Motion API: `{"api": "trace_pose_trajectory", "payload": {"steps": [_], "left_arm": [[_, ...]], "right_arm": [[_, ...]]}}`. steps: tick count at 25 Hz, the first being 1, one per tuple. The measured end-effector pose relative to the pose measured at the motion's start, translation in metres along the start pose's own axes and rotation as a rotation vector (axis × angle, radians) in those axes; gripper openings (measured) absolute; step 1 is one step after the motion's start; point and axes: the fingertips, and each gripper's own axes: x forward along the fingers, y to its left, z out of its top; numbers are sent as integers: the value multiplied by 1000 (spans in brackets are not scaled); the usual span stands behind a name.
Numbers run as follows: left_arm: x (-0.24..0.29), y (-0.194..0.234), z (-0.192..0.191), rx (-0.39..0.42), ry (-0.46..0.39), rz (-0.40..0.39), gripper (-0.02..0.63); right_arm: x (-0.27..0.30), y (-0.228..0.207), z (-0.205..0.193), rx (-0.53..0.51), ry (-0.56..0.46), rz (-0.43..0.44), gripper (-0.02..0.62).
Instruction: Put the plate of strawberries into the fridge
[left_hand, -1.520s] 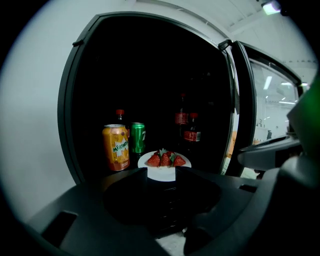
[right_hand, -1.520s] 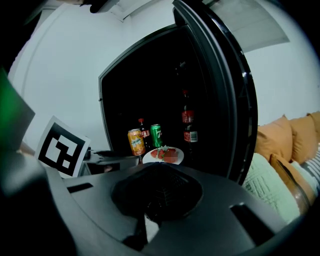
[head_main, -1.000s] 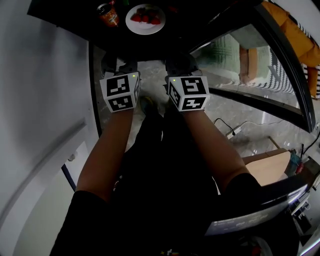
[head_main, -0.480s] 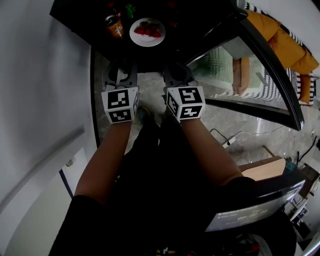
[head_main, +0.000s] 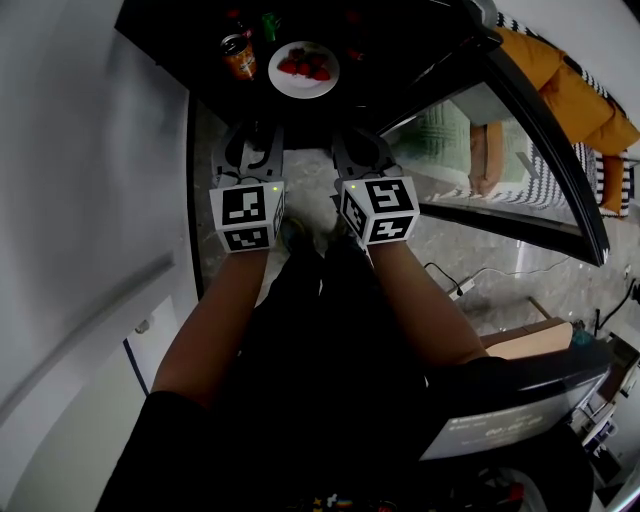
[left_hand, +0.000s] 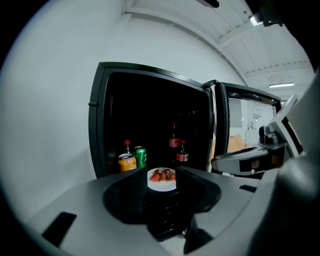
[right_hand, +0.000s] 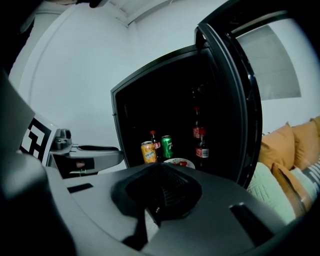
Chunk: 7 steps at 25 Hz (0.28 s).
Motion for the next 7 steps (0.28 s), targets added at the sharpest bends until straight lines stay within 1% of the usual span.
{"api": "trace_pose_trajectory", "payload": {"steps": [7], "left_arm": [[-1,5,-1,-2,6,-3,160]], "right_arm": [[4,2,-1,-11,8,-10,3]]}}
